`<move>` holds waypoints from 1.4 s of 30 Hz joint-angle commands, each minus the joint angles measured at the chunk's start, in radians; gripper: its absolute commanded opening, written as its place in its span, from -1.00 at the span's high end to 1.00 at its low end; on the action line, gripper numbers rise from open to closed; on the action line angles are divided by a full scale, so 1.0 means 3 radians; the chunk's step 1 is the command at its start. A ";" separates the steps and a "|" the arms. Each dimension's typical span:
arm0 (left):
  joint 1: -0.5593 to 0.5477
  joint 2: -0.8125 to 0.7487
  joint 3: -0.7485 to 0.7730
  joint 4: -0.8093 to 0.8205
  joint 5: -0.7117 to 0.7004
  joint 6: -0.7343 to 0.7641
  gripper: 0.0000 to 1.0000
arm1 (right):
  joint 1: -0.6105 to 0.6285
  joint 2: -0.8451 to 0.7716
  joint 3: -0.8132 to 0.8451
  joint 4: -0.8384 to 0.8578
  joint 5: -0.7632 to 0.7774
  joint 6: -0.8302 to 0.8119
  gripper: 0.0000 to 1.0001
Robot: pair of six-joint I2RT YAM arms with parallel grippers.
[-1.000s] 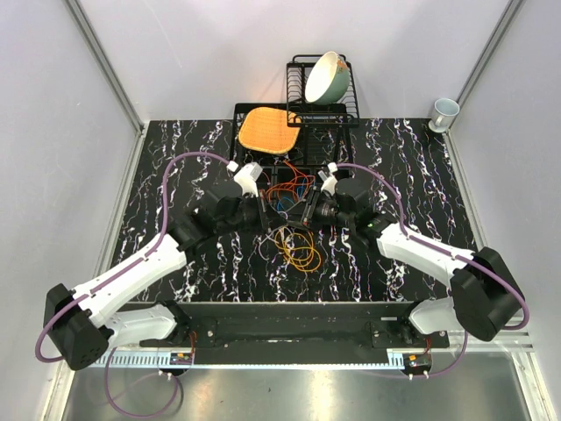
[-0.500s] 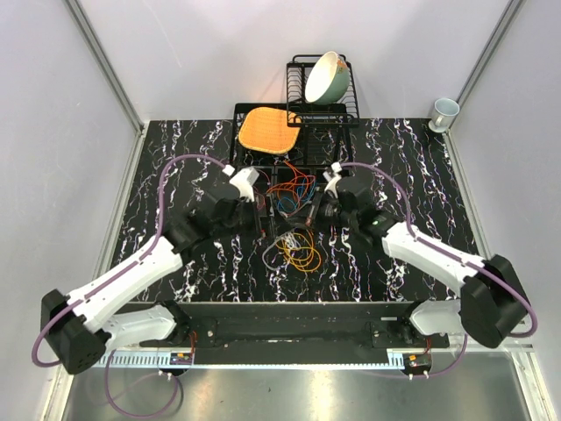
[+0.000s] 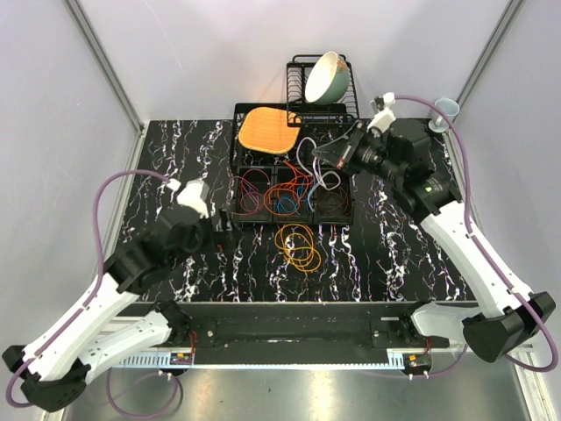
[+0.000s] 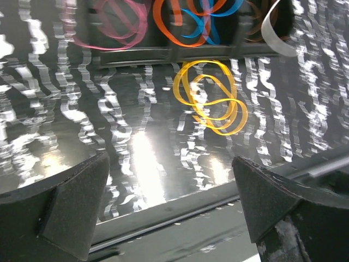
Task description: Untangle the cables
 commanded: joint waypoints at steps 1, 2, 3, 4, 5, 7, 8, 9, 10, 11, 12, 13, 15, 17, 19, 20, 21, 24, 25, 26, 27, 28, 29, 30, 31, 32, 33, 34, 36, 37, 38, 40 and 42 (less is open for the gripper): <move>0.0012 -0.0245 -0.0163 -0.0192 -0.0481 0.0141 -0.97 | -0.0111 0.0090 0.0305 -0.0269 0.0147 -0.0260 1.00; 0.0012 -0.0286 -0.0204 -0.0171 -0.0512 0.0126 -0.97 | -0.0131 0.0136 0.0341 -0.0290 0.0157 -0.0276 1.00; 0.0012 -0.0312 -0.0230 -0.0161 -0.0542 0.0100 -0.97 | -0.0147 0.0151 0.0402 -0.0300 0.0167 -0.0291 1.00; 0.0012 -0.0353 -0.0225 -0.0156 -0.0527 0.0115 -0.97 | -0.0167 0.0172 0.0428 -0.0300 0.0173 -0.0321 1.00; 0.0012 -0.0368 -0.0220 -0.0131 -0.0512 0.0126 -0.97 | -0.0208 0.0217 0.0449 -0.0315 0.0173 -0.0327 1.00; 0.0017 -0.0399 -0.0235 -0.0125 -0.0558 0.0141 -0.98 | -0.0239 0.0259 0.0510 -0.0320 0.0173 -0.0362 1.00; 0.0012 -0.0435 -0.0236 -0.0110 -0.0578 0.0146 -0.97 | -0.0274 0.0304 0.0531 -0.0336 0.0168 -0.0373 1.00; 0.0012 -0.0450 -0.0241 -0.0105 -0.0578 0.0141 -0.98 | -0.0285 0.0325 0.0566 -0.0341 0.0157 -0.0393 1.00; 0.0012 -0.0470 -0.0251 -0.0095 -0.0573 0.0141 -0.97 | -0.0300 0.0345 0.0577 -0.0341 0.0152 -0.0408 1.00; 0.0012 -0.0501 -0.0256 -0.0089 -0.0568 0.0141 -0.98 | -0.0326 0.0386 0.0592 -0.0351 0.0152 -0.0424 1.00; 0.0012 -0.0517 -0.0261 -0.0074 -0.0563 0.0146 -0.97 | -0.0346 0.0407 0.0607 -0.0356 0.0127 -0.0449 1.00; 0.0012 -0.0527 -0.0266 -0.0069 -0.0563 0.0146 -0.97 | -0.0361 0.0422 0.0612 -0.0351 0.0117 -0.0455 1.00; 0.0017 -0.0547 -0.0271 -0.0059 -0.0568 0.0141 -0.97 | -0.0433 0.0463 0.0607 -0.0356 0.0106 -0.0475 1.00; 0.0012 -0.0542 -0.0271 -0.0059 -0.0568 0.0141 -0.97 | -0.0479 0.0478 0.0597 -0.0356 0.0101 -0.0501 1.00; 0.0012 -0.0542 -0.0276 -0.0054 -0.0568 0.0141 -0.97 | -0.0556 0.0509 0.0597 -0.0356 0.0111 -0.0531 1.00; 0.0017 -0.0537 -0.0276 -0.0049 -0.0573 0.0146 -0.98 | -0.0571 0.0519 0.0602 -0.0361 0.0121 -0.0552 1.00; 0.0012 -0.0527 -0.0276 -0.0049 -0.0578 0.0146 -0.98 | -0.0617 0.0535 0.0607 -0.0351 0.0137 -0.0577 1.00; 0.0012 -0.0517 -0.0282 -0.0054 -0.0584 0.0146 -0.97 | -0.0668 0.0606 0.0648 -0.0351 0.0116 -0.0684 1.00; 0.0012 -0.0517 -0.0277 -0.0049 -0.0584 0.0146 -0.97 | -0.0699 0.0647 0.0653 -0.0346 0.0116 -0.0705 1.00; 0.0012 -0.0522 -0.0276 -0.0054 -0.0584 0.0146 -0.97 | -0.0709 0.0663 0.0664 -0.0336 0.0111 -0.0731 1.00; 0.0012 -0.0522 -0.0282 -0.0043 -0.0589 0.0146 -0.98 | -0.0725 0.0683 0.0684 -0.0336 0.0111 -0.0781 1.00; 0.0017 -0.0527 -0.0282 -0.0048 -0.0594 0.0146 -0.97 | -0.0750 0.0719 0.0689 -0.0336 0.0111 -0.0797 1.00; 0.0012 -0.0522 -0.0282 -0.0049 -0.0604 0.0146 -0.97 | -0.0760 0.0734 0.0715 -0.0336 0.0111 -0.0812 1.00; 0.0017 -0.0522 -0.0287 -0.0049 -0.0604 0.0141 -0.98 | -0.0766 0.0744 0.0725 -0.0336 0.0111 -0.0843 1.00; 0.0012 -0.0517 -0.0282 -0.0049 -0.0604 0.0141 -0.97 | -0.0776 0.0775 0.0735 -0.0331 0.0111 -0.0853 1.00; 0.0012 -0.0517 -0.0282 -0.0049 -0.0604 0.0146 -0.97 | -0.0776 0.0790 0.0735 -0.0320 0.0101 -0.0869 1.00; 0.0012 -0.0522 -0.0287 -0.0049 -0.0604 0.0146 -0.97 | -0.0781 0.0811 0.0735 -0.0305 0.0061 -0.0879 1.00; 0.0012 -0.0522 -0.0287 -0.0049 -0.0609 0.0141 -0.97 | -0.0781 0.0836 0.0720 -0.0254 0.0030 -0.0884 1.00; 0.0012 -0.0512 -0.0282 -0.0049 -0.0609 0.0136 -0.97 | -0.0776 0.0877 0.0654 -0.0188 -0.0088 -0.0849 1.00; 0.0012 -0.0507 -0.0282 -0.0049 -0.0609 0.0141 -0.98 | -0.0776 0.0913 0.0628 -0.0122 -0.0118 -0.0833 1.00; 0.0012 -0.0501 -0.0282 -0.0049 -0.0609 0.0136 -0.97 | -0.0781 0.0918 0.0562 -0.0080 -0.0180 -0.0823 1.00; 0.0012 -0.0496 -0.0287 -0.0054 -0.0609 0.0136 -0.97 | -0.0776 0.0959 0.0480 0.0047 -0.0241 -0.0751 1.00; 0.0017 -0.0496 -0.0287 -0.0054 -0.0609 0.0136 -0.98 | -0.0781 0.0985 0.0322 0.0165 -0.0359 -0.0660 1.00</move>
